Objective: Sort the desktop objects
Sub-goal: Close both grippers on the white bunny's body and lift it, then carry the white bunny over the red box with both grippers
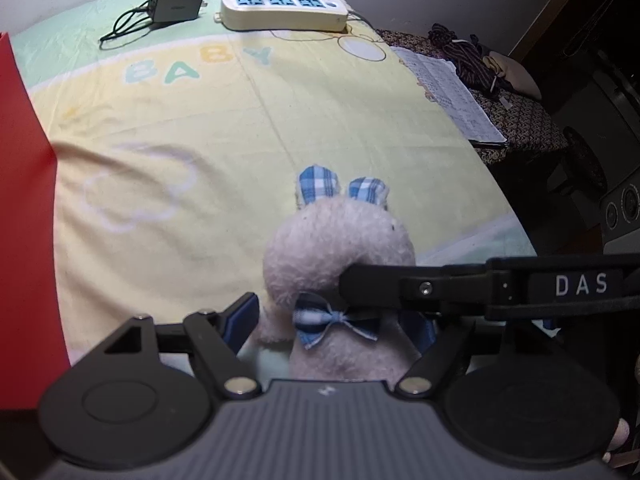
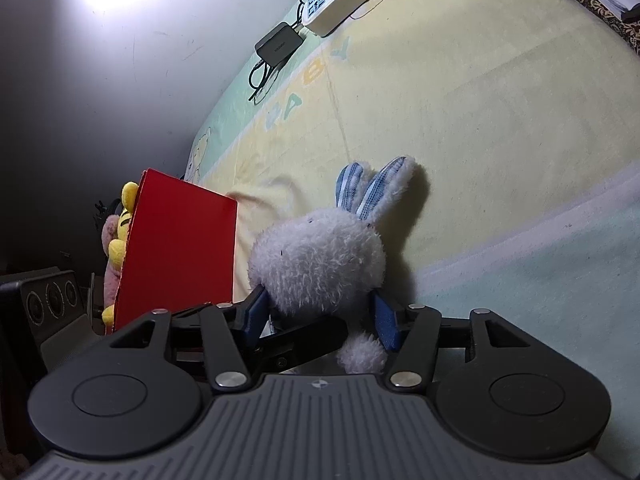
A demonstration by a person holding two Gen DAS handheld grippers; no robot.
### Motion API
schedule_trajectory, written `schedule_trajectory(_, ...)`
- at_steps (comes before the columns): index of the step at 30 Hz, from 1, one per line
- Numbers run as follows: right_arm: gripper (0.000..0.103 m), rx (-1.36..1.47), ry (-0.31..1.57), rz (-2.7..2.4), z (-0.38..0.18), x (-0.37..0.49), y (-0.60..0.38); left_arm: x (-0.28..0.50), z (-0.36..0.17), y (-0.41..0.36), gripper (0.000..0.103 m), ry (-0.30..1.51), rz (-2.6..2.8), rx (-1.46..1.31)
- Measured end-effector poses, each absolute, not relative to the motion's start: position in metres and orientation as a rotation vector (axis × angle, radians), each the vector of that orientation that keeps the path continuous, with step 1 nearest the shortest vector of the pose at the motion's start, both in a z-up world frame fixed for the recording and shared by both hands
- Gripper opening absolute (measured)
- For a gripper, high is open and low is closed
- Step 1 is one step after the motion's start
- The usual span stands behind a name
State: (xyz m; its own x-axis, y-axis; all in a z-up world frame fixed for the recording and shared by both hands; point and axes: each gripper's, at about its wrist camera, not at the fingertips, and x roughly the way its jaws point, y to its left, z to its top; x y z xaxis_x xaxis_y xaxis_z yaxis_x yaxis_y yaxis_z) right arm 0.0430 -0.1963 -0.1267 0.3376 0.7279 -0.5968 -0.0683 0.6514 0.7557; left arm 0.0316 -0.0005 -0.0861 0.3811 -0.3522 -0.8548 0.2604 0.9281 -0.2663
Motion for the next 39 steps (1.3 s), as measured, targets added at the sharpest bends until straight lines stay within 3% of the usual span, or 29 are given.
schedule_trajectory(17,0.055,0.775,1.15,0.563,-0.137,0.036,-0.201,0.025,-0.087,-0.015,0.076,1.121,-0.382,-0.018)
schedule_trajectory(19,0.05,0.775,1.144,0.574,-0.135,0.035,-0.201,0.023,-0.086,-0.017,0.073,1.116,-0.39,-0.012)
schedule_trajectory(26,0.047,0.762,1.131,0.566,-0.132,0.03,-0.203,0.016,-0.081,-0.022,0.062,1.097,-0.43,0.004)
schedule_trajectory(39,0.045,0.715,1.028,0.568,-0.09,0.004,-0.187,-0.014,-0.042,-0.002,0.061,0.958,-0.52,0.07)
